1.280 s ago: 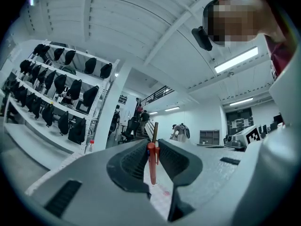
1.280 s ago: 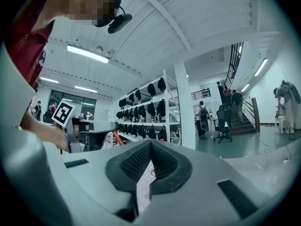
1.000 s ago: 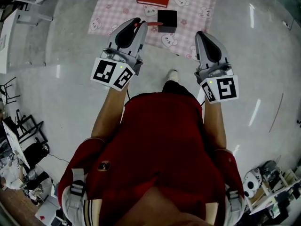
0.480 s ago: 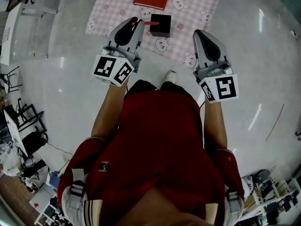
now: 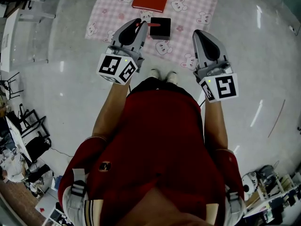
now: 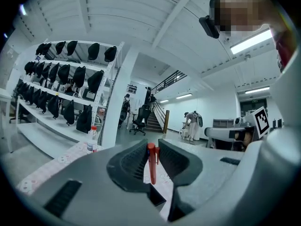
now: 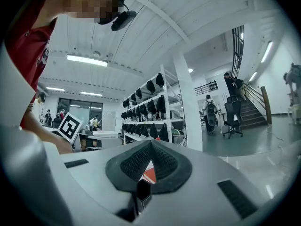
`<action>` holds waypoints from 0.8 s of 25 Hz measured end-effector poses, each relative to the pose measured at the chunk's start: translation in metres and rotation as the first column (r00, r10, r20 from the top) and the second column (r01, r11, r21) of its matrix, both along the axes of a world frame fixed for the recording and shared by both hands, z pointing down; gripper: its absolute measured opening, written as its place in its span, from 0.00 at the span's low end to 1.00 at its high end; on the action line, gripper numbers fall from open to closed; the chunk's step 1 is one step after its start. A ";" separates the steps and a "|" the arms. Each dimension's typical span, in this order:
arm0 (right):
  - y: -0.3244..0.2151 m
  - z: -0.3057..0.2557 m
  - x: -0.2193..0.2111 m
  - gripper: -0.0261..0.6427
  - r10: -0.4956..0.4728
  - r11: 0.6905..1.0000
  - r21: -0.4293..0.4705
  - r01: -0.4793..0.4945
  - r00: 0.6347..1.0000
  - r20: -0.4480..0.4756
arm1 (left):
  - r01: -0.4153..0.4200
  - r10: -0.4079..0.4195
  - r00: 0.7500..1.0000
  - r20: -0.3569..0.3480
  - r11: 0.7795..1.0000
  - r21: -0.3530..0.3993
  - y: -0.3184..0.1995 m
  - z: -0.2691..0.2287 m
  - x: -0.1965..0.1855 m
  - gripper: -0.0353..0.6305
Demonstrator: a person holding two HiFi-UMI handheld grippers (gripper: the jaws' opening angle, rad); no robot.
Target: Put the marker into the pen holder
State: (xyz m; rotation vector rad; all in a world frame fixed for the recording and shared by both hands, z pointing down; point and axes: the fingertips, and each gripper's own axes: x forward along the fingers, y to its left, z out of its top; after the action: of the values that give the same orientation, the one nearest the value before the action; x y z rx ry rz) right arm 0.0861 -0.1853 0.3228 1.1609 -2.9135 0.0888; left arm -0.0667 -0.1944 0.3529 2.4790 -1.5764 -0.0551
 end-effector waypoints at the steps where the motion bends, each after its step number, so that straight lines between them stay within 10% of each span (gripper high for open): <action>1: -0.001 -0.002 -0.001 0.04 0.005 1.000 0.001 -0.005 1.000 -0.002 | -0.004 0.004 1.000 0.001 1.000 0.000 -0.002 0.000 -0.001 0.17; 20: -0.010 0.015 -0.016 0.04 0.082 0.996 -0.040 -0.085 0.994 -0.070 | -0.088 0.091 0.995 0.034 0.994 -0.071 -0.032 0.062 0.000 0.17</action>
State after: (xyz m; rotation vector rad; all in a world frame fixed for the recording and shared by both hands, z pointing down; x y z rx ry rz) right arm 0.0698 -0.1954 0.3382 1.2534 -2.7901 0.1085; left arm -0.0662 -0.2264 0.4151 2.5075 -1.4532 0.0585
